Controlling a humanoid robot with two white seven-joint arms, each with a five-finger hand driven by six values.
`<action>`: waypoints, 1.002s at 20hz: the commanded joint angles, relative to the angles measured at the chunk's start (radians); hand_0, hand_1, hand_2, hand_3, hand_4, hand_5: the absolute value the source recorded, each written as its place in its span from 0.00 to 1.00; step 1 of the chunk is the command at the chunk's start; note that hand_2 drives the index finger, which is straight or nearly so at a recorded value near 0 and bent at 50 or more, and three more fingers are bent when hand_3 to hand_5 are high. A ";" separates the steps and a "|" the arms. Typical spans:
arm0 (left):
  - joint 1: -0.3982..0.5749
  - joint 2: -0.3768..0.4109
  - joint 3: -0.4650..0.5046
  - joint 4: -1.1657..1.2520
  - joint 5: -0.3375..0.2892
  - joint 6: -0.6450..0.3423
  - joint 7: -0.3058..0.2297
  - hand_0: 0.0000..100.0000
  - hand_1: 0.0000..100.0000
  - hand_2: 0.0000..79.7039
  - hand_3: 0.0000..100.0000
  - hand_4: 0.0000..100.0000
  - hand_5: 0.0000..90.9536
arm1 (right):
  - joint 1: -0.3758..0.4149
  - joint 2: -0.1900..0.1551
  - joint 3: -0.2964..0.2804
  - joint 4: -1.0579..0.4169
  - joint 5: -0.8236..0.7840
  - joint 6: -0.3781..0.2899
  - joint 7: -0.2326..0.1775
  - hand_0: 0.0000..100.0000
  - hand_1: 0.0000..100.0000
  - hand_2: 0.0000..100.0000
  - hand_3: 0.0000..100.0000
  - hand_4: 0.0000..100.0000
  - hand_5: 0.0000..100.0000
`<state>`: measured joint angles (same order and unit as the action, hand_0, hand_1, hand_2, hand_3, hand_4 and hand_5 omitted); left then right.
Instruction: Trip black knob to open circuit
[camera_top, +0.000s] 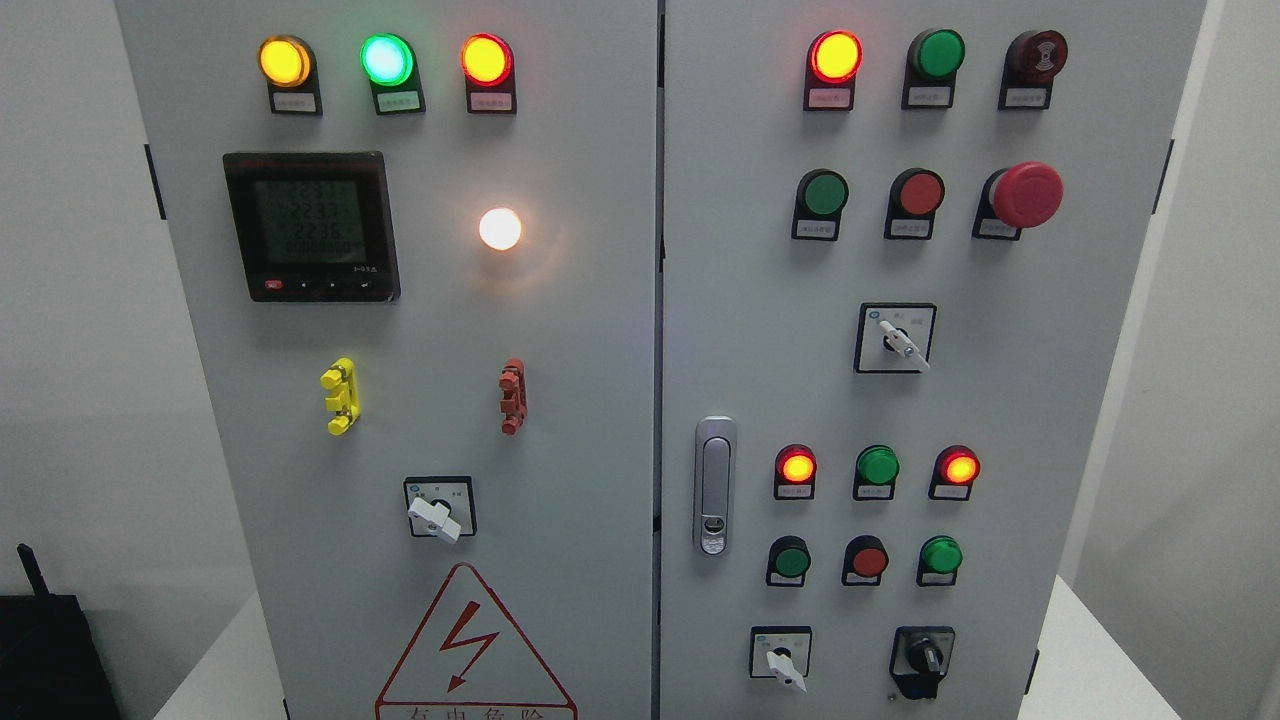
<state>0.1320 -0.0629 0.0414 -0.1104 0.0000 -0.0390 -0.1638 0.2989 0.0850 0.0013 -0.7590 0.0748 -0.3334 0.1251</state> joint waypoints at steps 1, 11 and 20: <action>0.000 0.000 0.000 0.000 -0.023 0.001 0.000 0.12 0.39 0.00 0.00 0.00 0.00 | 0.026 0.001 -0.032 -0.233 0.000 -0.004 0.001 0.00 0.06 0.00 0.00 0.00 0.00; 0.000 0.000 0.000 0.000 -0.023 0.001 0.000 0.12 0.39 0.00 0.00 0.00 0.00 | 0.091 0.001 -0.032 -0.471 -0.001 -0.006 0.001 0.00 0.03 0.00 0.03 0.00 0.00; 0.000 0.000 0.000 0.000 -0.023 -0.001 0.000 0.12 0.39 0.00 0.00 0.00 0.00 | 0.111 -0.005 -0.035 -0.637 -0.003 -0.004 -0.001 0.00 0.02 0.00 0.05 0.00 0.00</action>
<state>0.1319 -0.0629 0.0414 -0.1105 0.0000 -0.0337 -0.1638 0.3962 0.0852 0.0002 -1.1809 0.0730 -0.3391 0.1254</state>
